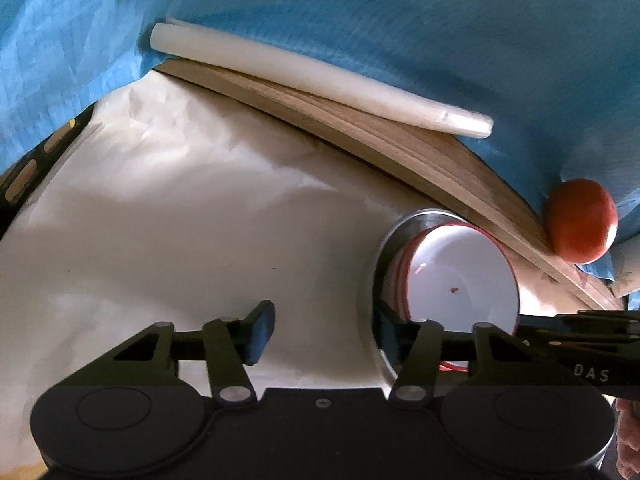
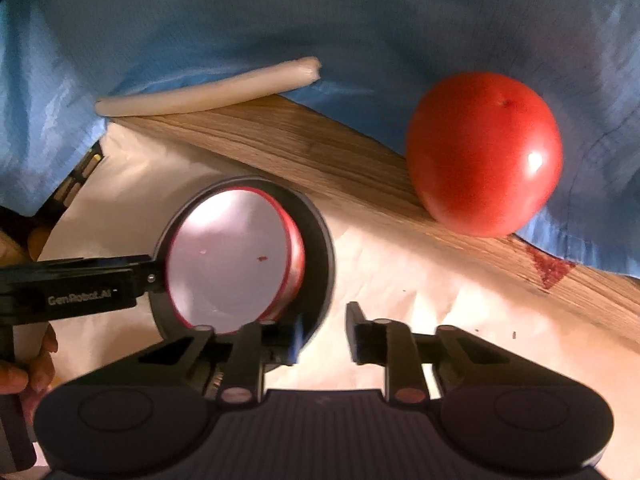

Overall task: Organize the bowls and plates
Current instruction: 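Move both grippers to the rim of the plate-and-bowl stack and close them, then lift the steel plate and bowl stack with both grippers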

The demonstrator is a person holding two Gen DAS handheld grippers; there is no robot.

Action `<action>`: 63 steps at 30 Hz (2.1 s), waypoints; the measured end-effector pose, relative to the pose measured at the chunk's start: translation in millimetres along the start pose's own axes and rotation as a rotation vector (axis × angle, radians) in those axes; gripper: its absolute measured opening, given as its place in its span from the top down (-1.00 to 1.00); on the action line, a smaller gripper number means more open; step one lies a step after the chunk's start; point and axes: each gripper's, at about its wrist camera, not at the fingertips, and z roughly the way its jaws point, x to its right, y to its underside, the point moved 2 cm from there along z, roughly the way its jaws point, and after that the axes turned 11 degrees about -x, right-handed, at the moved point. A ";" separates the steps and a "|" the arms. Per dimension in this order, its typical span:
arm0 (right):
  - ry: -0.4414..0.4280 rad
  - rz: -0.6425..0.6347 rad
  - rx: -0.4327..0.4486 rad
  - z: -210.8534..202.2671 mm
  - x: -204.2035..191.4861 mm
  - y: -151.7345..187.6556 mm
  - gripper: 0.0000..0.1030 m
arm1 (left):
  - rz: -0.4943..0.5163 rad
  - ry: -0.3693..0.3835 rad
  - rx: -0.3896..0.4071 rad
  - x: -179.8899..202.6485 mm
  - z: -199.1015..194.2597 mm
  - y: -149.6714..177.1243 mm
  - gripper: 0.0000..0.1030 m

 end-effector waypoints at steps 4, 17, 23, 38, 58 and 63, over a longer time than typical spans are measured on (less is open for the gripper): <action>0.004 -0.009 0.000 0.1 -3.3 -1.1 0.68 | 0.015 0.010 0.003 5.0 -2.0 0.8 0.20; 0.030 0.011 0.007 1.7 -10.7 -1.1 0.69 | -0.018 0.066 0.021 10.5 -0.1 1.1 0.82; 0.025 0.029 0.019 1.2 -9.0 1.1 0.70 | -0.024 0.074 0.032 9.2 -1.5 2.4 0.82; 0.023 0.045 0.042 -0.7 -7.2 4.1 0.70 | -0.038 0.062 0.035 9.5 -2.1 3.4 0.85; 0.016 0.027 0.071 -16.1 -17.3 -1.3 0.71 | -0.090 0.060 0.065 -3.1 -18.9 3.1 0.86; 0.017 0.025 0.078 -19.5 -16.7 -0.7 0.72 | -0.099 0.061 0.075 -5.1 -21.4 3.0 0.86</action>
